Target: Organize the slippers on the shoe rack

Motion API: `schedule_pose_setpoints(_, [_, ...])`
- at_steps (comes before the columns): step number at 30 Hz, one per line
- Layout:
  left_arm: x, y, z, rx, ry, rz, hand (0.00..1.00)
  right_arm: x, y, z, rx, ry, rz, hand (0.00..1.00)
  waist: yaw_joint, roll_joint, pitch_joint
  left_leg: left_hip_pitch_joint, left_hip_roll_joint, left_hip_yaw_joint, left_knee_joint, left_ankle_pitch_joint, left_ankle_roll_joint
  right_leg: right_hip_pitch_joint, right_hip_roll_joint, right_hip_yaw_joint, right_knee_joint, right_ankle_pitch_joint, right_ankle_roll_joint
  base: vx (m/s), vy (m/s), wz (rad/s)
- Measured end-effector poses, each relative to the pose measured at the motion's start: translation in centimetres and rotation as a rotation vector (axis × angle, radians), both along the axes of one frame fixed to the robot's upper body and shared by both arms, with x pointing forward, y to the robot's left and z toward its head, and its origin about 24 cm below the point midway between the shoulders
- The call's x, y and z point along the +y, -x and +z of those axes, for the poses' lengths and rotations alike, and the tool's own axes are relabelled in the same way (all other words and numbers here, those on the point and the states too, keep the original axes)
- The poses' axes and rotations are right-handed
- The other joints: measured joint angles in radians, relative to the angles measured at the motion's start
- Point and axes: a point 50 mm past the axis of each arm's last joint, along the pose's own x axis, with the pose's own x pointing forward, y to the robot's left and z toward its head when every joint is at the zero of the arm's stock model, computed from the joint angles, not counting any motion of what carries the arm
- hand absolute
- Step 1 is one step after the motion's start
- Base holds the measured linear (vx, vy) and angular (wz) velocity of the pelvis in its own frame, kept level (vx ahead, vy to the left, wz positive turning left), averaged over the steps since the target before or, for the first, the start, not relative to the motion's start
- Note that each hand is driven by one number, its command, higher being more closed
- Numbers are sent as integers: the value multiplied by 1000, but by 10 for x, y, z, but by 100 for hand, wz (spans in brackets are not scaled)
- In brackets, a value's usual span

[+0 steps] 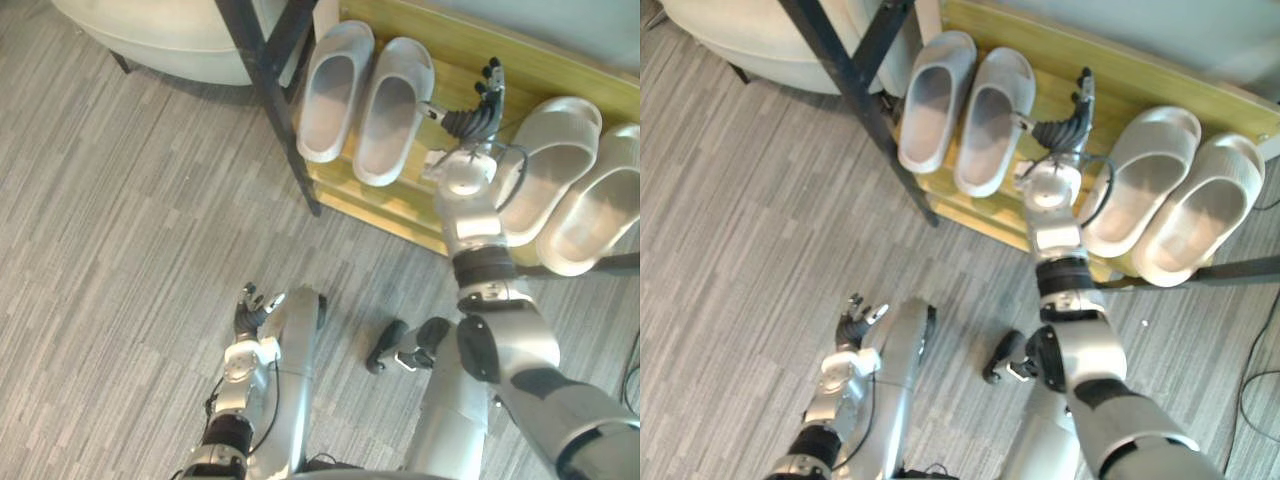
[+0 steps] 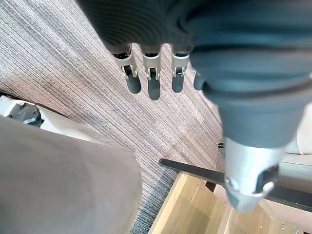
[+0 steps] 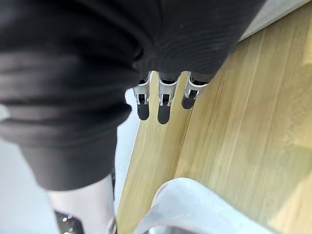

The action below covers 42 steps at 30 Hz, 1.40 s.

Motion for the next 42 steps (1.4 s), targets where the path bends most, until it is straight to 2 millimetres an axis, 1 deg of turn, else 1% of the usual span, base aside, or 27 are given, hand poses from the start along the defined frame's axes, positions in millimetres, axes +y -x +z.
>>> schedule_pose_setpoints(3, [1,0,-1,4,1,6,0,7,4,-12,2,-68,45,0,-6,0,0,0,1,1,-1,0,0,0,1,0,-1,-1,2,0,0,0])
schedule_pose_setpoints(4, [2,0,-1,5,1,8,0,12,5,-21,16,-98,64,0,-8,-1,0,0,2,2,-2,0,0,0,1,1,-2,-1,2,0,0,0])
schedule_pose_setpoints(7, [6,1,-1,9,5,26,0,27,9,-35,31,-178,121,0,-13,-3,2,1,5,3,-4,0,0,-1,4,1,-4,-1,4,0,0,0])
schedule_pose_setpoints(10, [9,2,-3,18,8,44,0,36,11,-44,48,-238,157,0,-13,-7,4,1,6,4,-4,0,0,-2,6,2,-4,-1,4,0,0,0])
schedule_pose_setpoints(12, [17,3,-4,36,0,62,0,43,12,-44,29,-295,197,0,-13,-18,11,3,8,6,-6,0,0,-2,6,4,-5,-1,4,0,0,0])
schedule_pose_setpoints(14, [22,5,-6,46,4,87,0,46,13,-40,8,-326,235,0,-12,-24,18,3,8,6,-6,0,0,-2,6,4,-5,-2,5,0,0,0])
schedule_pose_setpoints(20, [30,13,-19,126,-12,113,0,47,13,-39,-19,-415,301,0,-7,-29,22,-1,-3,4,-8,0,0,-2,-1,4,-4,-7,15,0,0,4])
schedule_pose_setpoints(23, [32,16,-21,140,-11,122,0,47,13,-36,-42,-418,306,0,-3,-30,34,-4,-6,1,-8,0,0,-2,-3,2,-4,-8,17,-2,-2,2])
schedule_pose_setpoints(30, [32,18,-25,167,-9,120,0,47,13,-36,-47,-480,329,0,0,-30,34,-4,-7,-2,-3,0,0,0,-4,2,0,-10,21,-1,-1,1])
schedule_pose_setpoints(36, [32,19,-25,171,-11,127,0,51,13,-37,-40,-494,342,0,2,-30,34,-3,-7,-3,0,0,-1,0,-4,2,3,-10,20,0,0,0])
schedule_pose_setpoints(42, [32,19,-26,177,-20,136,0,59,14,-37,-31,-481,364,0,2,-29,34,-2,-4,-2,0,0,-1,0,-2,2,3,-10,20,0,0,0])
